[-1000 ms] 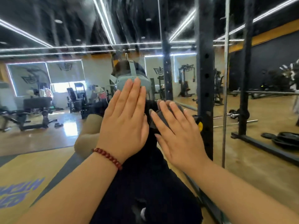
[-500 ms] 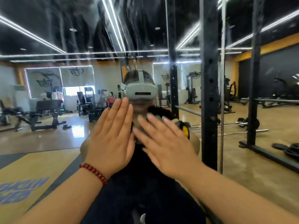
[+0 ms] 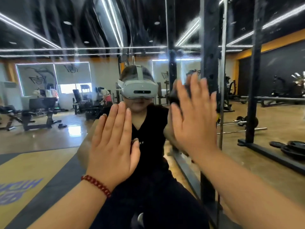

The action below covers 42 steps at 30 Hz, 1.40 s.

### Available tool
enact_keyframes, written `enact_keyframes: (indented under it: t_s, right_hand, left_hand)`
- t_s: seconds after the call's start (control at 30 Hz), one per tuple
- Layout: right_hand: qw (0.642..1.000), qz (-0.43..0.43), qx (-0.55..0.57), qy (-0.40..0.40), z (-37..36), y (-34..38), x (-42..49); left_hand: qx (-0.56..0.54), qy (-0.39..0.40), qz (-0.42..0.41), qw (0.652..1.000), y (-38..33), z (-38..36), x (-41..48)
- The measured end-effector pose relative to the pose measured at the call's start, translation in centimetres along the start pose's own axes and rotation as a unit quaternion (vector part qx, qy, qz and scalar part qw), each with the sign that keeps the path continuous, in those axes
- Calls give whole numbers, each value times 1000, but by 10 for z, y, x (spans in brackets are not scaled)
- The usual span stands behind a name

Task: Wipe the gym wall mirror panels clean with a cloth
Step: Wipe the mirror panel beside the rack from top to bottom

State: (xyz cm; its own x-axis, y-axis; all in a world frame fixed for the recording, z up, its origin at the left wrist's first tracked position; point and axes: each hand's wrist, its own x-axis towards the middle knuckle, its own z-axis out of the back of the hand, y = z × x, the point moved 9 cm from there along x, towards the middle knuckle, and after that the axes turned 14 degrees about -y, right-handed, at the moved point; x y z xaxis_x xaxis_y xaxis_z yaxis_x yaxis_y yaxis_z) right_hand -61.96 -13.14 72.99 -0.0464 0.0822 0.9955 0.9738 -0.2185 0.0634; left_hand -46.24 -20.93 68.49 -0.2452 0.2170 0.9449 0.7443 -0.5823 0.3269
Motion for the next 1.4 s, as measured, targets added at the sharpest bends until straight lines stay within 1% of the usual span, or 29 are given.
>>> enact_keyframes:
  t_s: [0.03, 0.1, 0.17, 0.23, 0.3, 0.37, 0.43, 0.53, 0.57, 0.6, 0.67, 0.7, 0.73, 0.77, 0.8, 0.9, 0.93, 0.97, 1.07, 1.17, 1.2, 1.23, 1.27, 1.3, 1.37, 1.4]
  right_hand:
    - [999, -28, 6, -21, 1, -9, 20]
    - [998, -44, 9, -35, 2, -19, 29]
    - [999, -41, 4, -28, 4, -22, 5]
    - [1000, -30, -5, -5, 6, -21, -26]
    - [1000, -20, -4, 10, 6, -24, -37]
    - [1000, -30, 4, -1, 6, -30, -16]
    - [998, -61, 6, -21, 7, -37, 7]
    - [996, -75, 2, -39, 7, -34, 0]
    - [998, -57, 1, -29, 7, -26, -19]
    - [1000, -18, 3, -8, 5, -13, -45]
    - [992, 115, -1, 50, 0, 22, -111]
    - [980, 184, -2, 72, 0, 36, -138]
    - [970, 230, 1, 83, 0, 45, -153]
    - [966, 244, 5, 82, -1, 50, -151]
    - [970, 233, 9, 73, -3, 53, -135]
    - [991, 126, 24, 28, -9, 57, -65]
    - [994, 107, 23, 16, -11, 59, -52]
    - [994, 108, 20, 12, -13, 63, -49]
    - [980, 197, 29, 25, -13, 72, -95]
    - [943, 325, 29, 62, -6, 74, -166]
    - [933, 351, 28, 73, -5, 73, -178]
    - [931, 357, 23, 73, -4, 72, -177]
    - [938, 339, 12, 63, -4, 71, -163]
    - [954, 297, 0, 48, -4, 70, -141]
    - [983, 184, -10, 21, -6, 62, -98]
    - [990, 143, -4, 12, -7, 60, -87]
  left_hand:
    - [-5, -2, 1, 1000, -1, 0, 1]
    - [-14, -2, 12, 1000, -3, -1, 5]
    - [-24, -6, 18, 1000, -8, -2, 11]
    - [-23, -13, 16, 1000, -11, -4, 17]
    - [-17, -19, 16, 1000, -13, -6, 18]
    - [-12, -21, 18, 1000, -13, -6, 17]
    - [-10, -21, 12, 1000, -14, -6, 16]
    - [-17, -22, -7, 1000, -15, -4, 12]
    - [-21, -17, -14, 1000, -16, -3, 8]
    - [-29, -11, -20, 999, -17, -2, 3]
    - [-42, -2, -33, 999, -15, 1, -11]
    - [-43, 4, -39, 998, -13, 2, -20]
    - [-43, 8, -43, 998, -11, 4, -29]
    - [-42, 7, -46, 998, -8, 6, -37]
    - [-38, 5, -51, 998, -5, 7, -42]
    - [-31, 8, -54, 998, -1, 7, -51]
    - [-31, 10, -48, 998, 0, 8, -53]
    - [-29, 14, -44, 999, 0, 7, -54]
    - [-22, 27, -46, 998, 0, 6, -60]
    - [-21, 43, -44, 998, -1, 5, -65]
    - [-23, 49, -41, 998, -1, 5, -68]
    - [-28, 52, -39, 997, -2, 6, -71]
    - [-33, 54, -37, 997, -3, 8, -74]
    - [-37, 56, -38, 997, -3, 8, -79]
    - [-37, 61, -38, 997, -3, 10, -89]
    - [-36, 61, -39, 997, -3, 10, -93]
